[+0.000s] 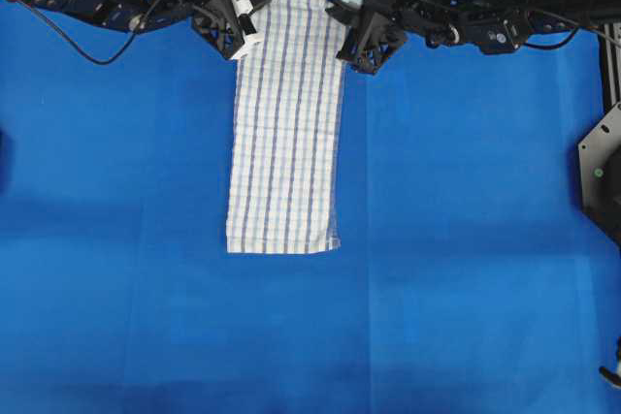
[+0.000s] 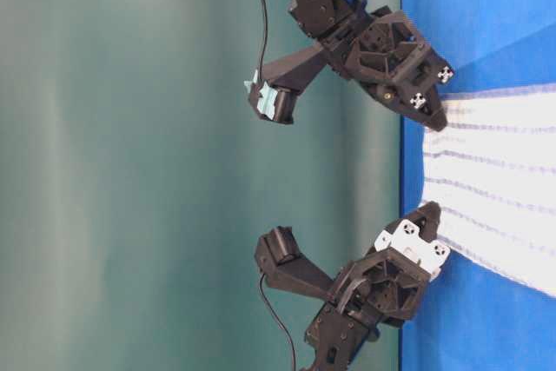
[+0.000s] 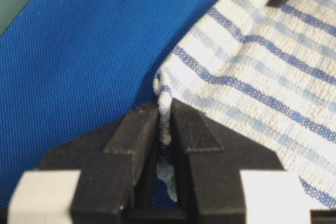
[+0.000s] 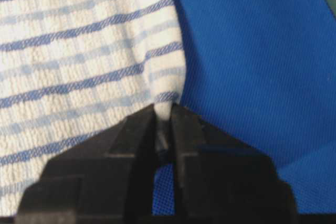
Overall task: Fold the blue towel.
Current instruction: 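Grasp the top corners of the vertical towel with both grippers, then fold the top end down toward the bottom edge with both grippers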
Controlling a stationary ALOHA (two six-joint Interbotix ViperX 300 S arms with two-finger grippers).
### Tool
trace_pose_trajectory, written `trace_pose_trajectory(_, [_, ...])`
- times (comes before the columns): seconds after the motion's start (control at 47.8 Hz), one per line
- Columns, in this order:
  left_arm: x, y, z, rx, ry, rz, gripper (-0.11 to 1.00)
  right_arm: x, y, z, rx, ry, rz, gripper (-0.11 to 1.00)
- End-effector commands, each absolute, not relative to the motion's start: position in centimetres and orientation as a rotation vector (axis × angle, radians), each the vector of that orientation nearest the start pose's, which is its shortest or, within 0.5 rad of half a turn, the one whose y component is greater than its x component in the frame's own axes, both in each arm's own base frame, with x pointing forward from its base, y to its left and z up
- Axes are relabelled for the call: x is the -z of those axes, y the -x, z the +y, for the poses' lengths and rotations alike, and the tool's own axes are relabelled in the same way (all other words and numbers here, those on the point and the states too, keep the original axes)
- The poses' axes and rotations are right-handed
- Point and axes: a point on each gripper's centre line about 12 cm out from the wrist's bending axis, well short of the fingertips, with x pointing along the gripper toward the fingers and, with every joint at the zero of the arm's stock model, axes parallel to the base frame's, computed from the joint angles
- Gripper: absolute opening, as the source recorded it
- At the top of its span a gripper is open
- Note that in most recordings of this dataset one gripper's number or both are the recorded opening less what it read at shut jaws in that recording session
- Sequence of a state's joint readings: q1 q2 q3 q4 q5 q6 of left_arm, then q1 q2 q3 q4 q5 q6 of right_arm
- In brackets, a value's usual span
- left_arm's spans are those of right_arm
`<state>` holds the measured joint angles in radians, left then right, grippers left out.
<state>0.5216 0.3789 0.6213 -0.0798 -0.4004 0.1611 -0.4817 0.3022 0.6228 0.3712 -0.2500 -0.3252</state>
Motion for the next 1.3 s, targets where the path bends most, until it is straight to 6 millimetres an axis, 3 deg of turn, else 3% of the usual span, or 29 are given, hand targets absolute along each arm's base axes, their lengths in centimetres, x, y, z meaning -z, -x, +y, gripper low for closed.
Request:
trace_pose_trajectory(0.0, [-6.8,-36.7,21.4,-0.503,0.058,0.612,0.04,-9.2,-37.1,-20.6,0.563,-0.161,0.642,-0.02])
trace_pose_trajectory(0.23, [-7.1,-37.0,21.1,-0.495,0.05,0.601,0.04,-9.7,-37.7,-20.6,0.557,-0.157,0.626,-0.02])
trace_pose_trajectory(0.419, [-9.2,-37.1,21.2,-0.486,-0.004,0.57,0.04,-10.2,-37.8,-20.6,0.556,-0.156,0.615,-0.02])
trace_pose_trajectory(0.67, [-12.1,-36.6,20.9,-0.485,-0.026,0.542,0.04,-13.0,-37.5,-20.1,0.547,-0.151,0.57,-0.02])
trace_pose_trajectory(0.858, [-12.8,-36.2,20.5,-0.481,-0.03,0.533,0.04,-14.1,-37.5,-19.3,0.526,-0.144,0.556,-0.02])
trace_pose_trajectory(1.11, [-13.5,-36.4,18.9,-0.448,-0.04,0.521,0.04,-14.0,-37.8,-18.3,0.504,-0.149,0.565,-0.02])
trace_pose_trajectory(1.277, [-14.7,-36.0,16.6,-0.406,-0.051,0.498,0.04,-14.2,-37.6,-16.7,0.474,-0.152,0.568,-0.02])
